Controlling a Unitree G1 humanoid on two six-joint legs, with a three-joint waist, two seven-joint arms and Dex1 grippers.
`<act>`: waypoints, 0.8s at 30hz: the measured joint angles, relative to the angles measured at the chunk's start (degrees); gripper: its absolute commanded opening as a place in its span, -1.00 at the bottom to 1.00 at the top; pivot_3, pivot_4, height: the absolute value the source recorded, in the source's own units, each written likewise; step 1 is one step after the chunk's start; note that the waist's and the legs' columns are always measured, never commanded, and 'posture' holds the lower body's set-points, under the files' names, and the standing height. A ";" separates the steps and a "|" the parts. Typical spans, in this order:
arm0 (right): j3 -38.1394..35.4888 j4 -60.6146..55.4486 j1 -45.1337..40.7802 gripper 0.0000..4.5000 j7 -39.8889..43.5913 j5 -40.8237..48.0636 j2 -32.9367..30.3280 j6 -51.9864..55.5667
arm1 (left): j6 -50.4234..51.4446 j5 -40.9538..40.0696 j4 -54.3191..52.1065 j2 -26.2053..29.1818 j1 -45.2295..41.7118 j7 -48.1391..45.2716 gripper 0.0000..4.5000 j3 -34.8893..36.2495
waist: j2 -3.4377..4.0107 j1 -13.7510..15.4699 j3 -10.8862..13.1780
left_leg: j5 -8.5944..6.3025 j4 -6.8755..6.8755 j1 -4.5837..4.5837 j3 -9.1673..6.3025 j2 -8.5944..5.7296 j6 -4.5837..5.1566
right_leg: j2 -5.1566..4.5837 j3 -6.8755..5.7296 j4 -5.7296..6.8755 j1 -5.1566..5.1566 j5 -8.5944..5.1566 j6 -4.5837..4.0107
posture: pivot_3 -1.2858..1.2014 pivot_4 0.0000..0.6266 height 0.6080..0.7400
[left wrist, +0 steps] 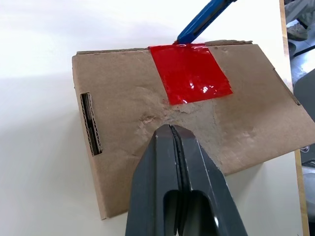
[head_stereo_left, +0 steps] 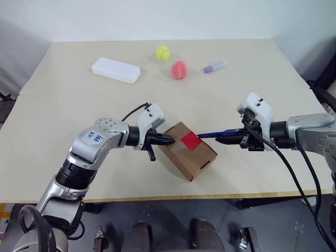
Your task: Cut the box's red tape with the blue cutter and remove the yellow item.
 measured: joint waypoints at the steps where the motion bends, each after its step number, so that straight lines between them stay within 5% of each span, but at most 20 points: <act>1: -0.36 -0.57 0.00 -0.95 -0.43 0.34 0.05 0.62 | -0.02 0.00 0.01 -0.02 0.00 0.00 -1.00 -0.10 | 0.00 0.02 0.00 | 0.00 0.00 0.00 0.00 0.00 0.00 | 0.00 0.00 0.00 0.00 0.00 0.00 | 0.03 -0.52 1.00; 14: -5.15 -1.57 -5.26 -0.95 -8.79 2.38 9.39 7.37 | 0.06 1.24 -0.11 -2.29 -0.24 1.13 -1.00 -0.89 | -0.01 0.01 -0.01 | 0.00 0.01 0.00 0.00 0.00 0.00 | 0.00 0.00 0.00 0.01 0.00 0.00 | 0.03 -0.52 1.00; 24: -11.58 -6.51 -3.45 -0.95 -18.24 8.91 12.06 12.20 | 2.56 0.62 -2.93 1.88 0.01 -1.52 -1.00 -0.64 | 0.00 -0.20 -0.01 | 0.00 -0.05 0.00 -0.01 0.00 0.01 | 0.01 0.00 0.02 -0.02 0.00 0.00 | 0.03 -0.52 1.00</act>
